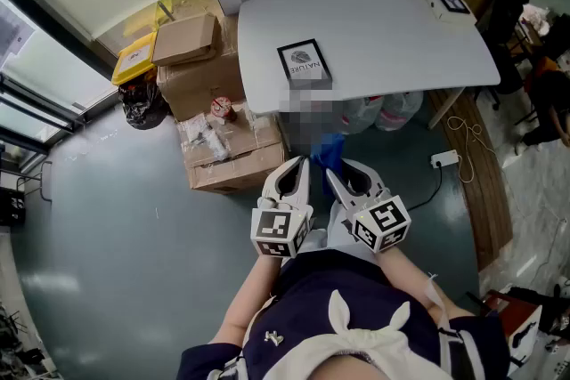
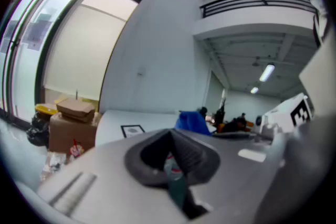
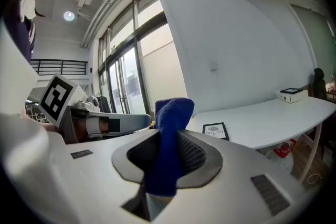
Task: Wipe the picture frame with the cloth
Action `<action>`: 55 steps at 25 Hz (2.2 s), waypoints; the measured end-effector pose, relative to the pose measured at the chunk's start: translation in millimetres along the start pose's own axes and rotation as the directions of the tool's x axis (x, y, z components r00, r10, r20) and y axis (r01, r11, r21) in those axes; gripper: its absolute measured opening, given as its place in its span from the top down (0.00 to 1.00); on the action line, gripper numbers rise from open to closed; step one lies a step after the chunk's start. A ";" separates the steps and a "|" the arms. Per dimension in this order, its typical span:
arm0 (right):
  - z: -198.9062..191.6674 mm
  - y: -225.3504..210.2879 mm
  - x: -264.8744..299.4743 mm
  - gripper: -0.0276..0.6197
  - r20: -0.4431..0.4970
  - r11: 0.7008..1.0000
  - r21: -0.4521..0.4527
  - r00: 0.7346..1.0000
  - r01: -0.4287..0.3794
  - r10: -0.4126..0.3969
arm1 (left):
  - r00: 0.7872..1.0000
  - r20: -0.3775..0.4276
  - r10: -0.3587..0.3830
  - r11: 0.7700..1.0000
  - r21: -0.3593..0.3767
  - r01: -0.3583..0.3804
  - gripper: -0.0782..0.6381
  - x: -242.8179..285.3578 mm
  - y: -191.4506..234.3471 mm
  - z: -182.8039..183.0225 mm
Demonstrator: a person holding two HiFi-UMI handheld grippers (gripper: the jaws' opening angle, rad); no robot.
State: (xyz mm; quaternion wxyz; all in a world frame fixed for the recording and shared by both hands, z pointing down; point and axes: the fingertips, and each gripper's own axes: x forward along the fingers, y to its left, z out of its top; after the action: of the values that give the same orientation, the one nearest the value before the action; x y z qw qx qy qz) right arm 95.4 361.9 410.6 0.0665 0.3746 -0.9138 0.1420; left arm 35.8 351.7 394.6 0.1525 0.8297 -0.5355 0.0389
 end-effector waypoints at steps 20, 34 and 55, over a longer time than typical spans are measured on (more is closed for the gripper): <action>17.1 -81.3 46.3 0.81 -0.063 0.999 0.017 0.997 -0.046 0.047 | 0.997 -0.066 0.044 0.999 -0.007 -0.044 0.89 87.5 18.8 15.2; 35.4 -161.5 79.8 0.81 -0.087 0.994 -0.001 0.990 -0.112 0.112 | 0.990 -0.062 0.130 0.991 -0.005 -0.131 0.89 167.4 23.0 27.6; 27.0 -189.1 145.9 0.81 -0.167 0.991 0.040 0.977 -0.129 0.134 | 0.977 -0.158 0.141 0.989 -0.022 -0.146 0.89 219.2 73.3 11.4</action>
State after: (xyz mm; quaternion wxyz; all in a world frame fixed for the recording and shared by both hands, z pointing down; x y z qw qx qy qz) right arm 124.4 128.0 457.9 0.1287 0.3007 -0.9255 0.1907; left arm 61.5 128.3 449.2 0.2044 0.7807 -0.5811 0.1056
